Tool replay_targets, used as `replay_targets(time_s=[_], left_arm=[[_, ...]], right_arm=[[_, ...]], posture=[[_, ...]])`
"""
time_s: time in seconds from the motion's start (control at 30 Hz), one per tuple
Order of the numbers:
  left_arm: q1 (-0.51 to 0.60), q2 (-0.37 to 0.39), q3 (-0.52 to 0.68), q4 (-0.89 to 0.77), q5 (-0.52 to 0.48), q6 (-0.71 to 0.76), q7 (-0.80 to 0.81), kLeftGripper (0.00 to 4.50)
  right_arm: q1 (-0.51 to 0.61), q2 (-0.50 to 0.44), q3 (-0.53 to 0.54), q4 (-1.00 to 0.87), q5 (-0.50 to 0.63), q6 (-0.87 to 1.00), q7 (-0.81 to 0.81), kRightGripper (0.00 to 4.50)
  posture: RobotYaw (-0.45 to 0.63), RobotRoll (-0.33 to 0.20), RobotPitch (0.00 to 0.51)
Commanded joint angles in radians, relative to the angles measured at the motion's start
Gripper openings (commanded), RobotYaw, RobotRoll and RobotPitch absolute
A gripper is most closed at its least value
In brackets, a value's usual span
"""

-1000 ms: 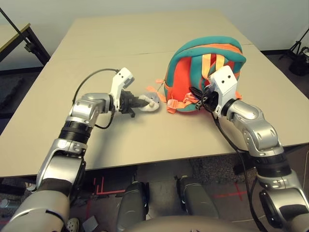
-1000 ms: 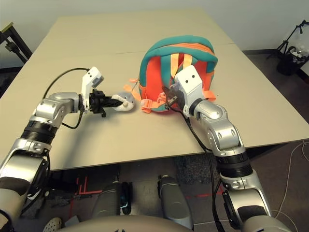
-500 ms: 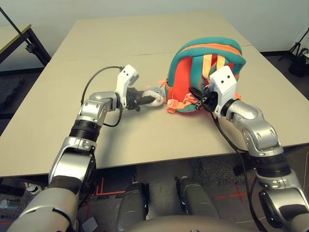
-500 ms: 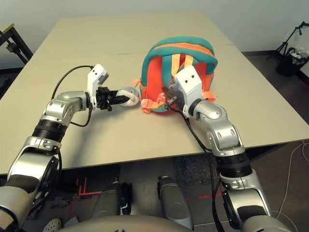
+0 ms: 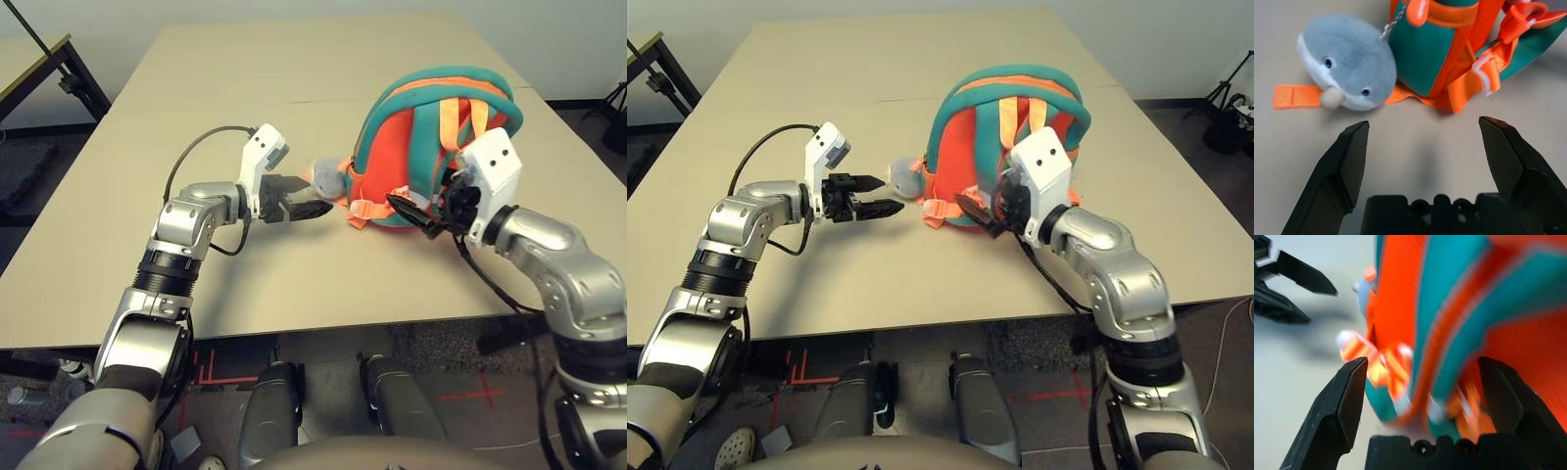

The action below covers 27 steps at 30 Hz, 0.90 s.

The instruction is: Put the pencil case into the backpack and zip it.

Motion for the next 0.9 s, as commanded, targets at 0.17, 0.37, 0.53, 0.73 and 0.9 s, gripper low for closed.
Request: replay_targets(time_s=[0.17, 0.37, 0.53, 0.73, 0.9], left_arm=[[-0.018, 0.003, 0.006, 0.003, -0.013, 0.001, -0.01, 4.5], [-0.022, 0.01, 0.012, 0.023, -0.01, -0.015, -0.016, 4.5], [0.001, 0.005, 0.057, 0.01, -0.02, -0.031, 0.016, 4.5], [0.06, -0.066, 0.209, 0.013, -0.027, -0.214, 0.168, 4.5], [0.109, -0.108, 0.294, 0.065, 0.027, -0.432, 0.353, 4.5]], right_arm=[[0.089, -0.046, -0.151, -0.063, 0.084, 0.05, -0.008, 4.46], [0.143, -0.078, -0.246, 0.041, 0.034, -0.045, -0.031, 4.46], [0.137, -0.051, -0.299, 0.185, -0.037, -0.173, -0.115, 4.46], [0.069, 0.016, -0.299, 0.382, -0.082, -0.397, -0.171, 4.46], [0.02, 0.041, -0.282, 0.544, -0.131, -0.626, -0.175, 4.46]], posture=[[-0.26, 0.0, 0.163], [-0.26, 0.0, 0.164], [-0.26, 0.0, 0.165], [-0.23, 0.0, 0.165], [-0.21, 0.0, 0.165]])
